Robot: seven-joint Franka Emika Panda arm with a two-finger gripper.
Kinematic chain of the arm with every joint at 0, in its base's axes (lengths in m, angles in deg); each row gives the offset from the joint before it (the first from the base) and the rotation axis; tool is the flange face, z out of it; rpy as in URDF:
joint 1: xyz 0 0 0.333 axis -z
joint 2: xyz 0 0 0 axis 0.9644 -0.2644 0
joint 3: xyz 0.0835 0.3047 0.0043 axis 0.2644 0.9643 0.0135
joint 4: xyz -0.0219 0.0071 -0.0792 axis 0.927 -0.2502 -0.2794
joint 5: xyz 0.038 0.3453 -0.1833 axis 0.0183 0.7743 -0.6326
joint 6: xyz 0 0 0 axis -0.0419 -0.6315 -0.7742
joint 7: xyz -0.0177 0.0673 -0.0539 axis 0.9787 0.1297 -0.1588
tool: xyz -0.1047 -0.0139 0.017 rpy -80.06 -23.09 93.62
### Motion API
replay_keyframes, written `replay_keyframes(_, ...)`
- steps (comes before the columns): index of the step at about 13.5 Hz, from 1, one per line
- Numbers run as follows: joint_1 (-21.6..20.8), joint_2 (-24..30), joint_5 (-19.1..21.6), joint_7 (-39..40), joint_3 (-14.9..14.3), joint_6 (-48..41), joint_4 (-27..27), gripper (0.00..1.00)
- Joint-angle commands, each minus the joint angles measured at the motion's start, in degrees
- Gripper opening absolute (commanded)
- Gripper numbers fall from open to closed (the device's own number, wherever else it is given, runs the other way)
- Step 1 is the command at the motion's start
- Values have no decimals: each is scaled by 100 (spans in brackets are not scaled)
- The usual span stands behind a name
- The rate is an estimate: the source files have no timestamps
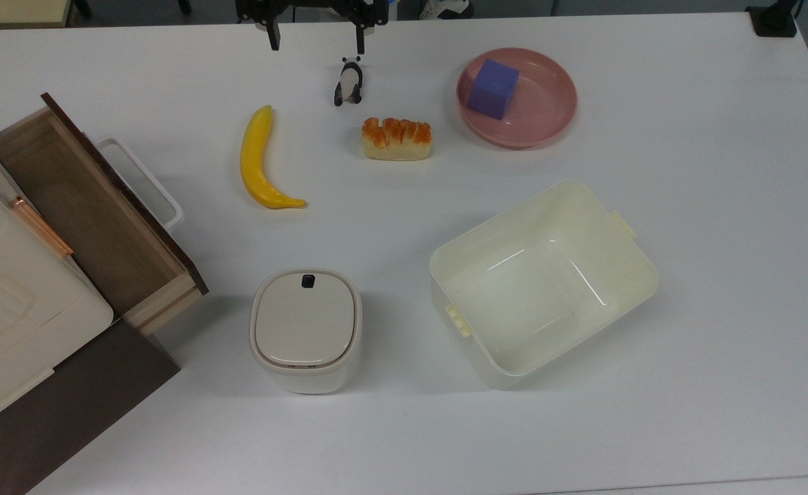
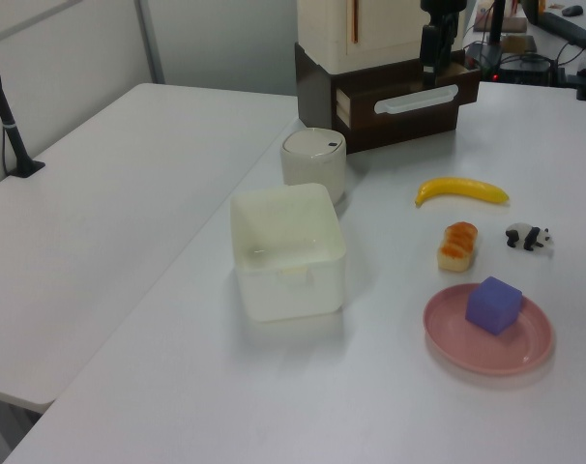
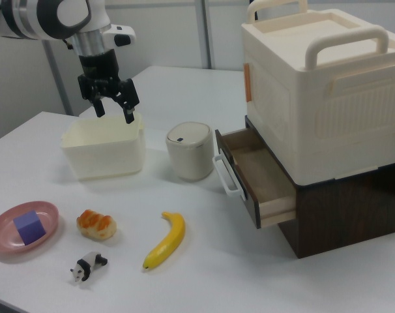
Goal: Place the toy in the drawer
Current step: 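Move the open gripper over the black-and-white panda toy and lower it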
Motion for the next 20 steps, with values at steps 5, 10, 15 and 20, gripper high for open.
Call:
replay_keyframes(5,549,0,84,147,-106,124,-313,100)
replay_keyframes(10,505,62,93,156,-98,97,-575,100)
replay_keyframes(15,215,395,93,156,-45,71,-1682,100)
replay_keyframes(20,-75,457,102,165,-36,394,-2770,100)
